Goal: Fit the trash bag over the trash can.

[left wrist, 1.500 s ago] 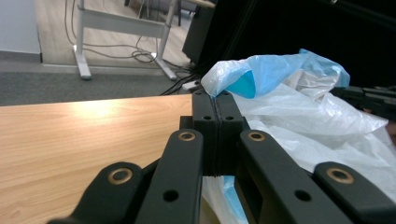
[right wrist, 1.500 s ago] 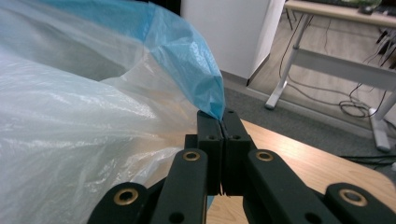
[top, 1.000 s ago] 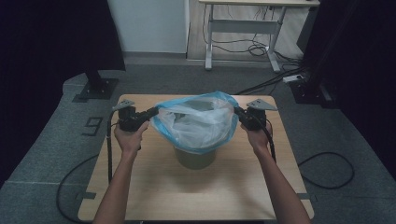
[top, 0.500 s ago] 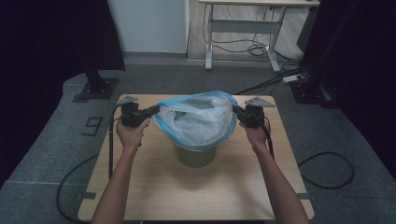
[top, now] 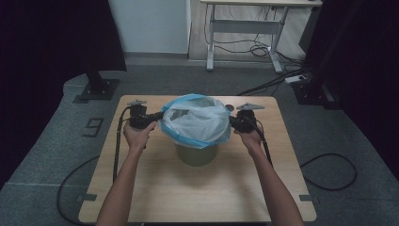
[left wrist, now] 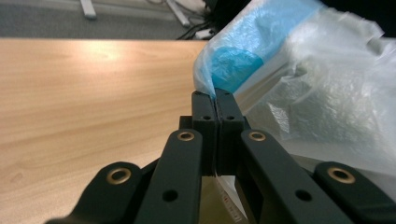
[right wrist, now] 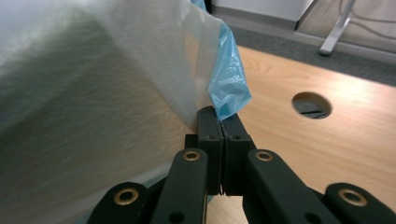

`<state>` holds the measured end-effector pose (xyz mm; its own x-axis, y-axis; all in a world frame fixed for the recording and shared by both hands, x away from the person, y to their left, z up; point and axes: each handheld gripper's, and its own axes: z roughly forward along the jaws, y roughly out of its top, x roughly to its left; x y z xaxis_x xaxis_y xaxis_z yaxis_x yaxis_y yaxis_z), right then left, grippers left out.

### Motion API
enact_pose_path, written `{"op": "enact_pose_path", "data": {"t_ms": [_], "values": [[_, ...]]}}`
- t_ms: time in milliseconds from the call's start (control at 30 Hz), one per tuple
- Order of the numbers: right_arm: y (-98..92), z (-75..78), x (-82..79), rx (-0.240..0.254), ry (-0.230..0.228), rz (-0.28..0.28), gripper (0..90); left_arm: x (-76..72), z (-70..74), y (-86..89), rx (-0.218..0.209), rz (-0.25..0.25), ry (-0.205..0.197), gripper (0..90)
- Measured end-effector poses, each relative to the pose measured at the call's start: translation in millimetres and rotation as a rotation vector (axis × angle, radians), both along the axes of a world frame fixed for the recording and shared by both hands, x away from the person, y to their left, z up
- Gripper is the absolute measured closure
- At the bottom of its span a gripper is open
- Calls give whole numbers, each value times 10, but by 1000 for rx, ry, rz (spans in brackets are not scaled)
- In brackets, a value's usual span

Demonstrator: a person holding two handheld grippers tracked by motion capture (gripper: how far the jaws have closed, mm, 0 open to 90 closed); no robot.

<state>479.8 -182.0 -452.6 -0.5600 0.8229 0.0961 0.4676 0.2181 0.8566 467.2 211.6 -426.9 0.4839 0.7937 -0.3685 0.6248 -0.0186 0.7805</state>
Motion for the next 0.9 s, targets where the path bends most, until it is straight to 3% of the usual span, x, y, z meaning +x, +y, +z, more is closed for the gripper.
{"op": "enact_pose_path", "data": {"t_ms": [300, 433, 800, 900], "values": [[48, -177, -14, -6, 61, 40, 877, 36, -194, -92, 19, -28, 50, 887], [64, -210, -50, -23, 66, 57, 878, 28, -255, -101, 19, -44, 85, 886], [-7, -322, -165, -13, 86, 73, 876, -88, -311, -126, 32, -60, 104, 886], [-46, -270, -199, -33, 57, 34, 765, -115, -280, -134, 53, -58, 91, 884]]}}
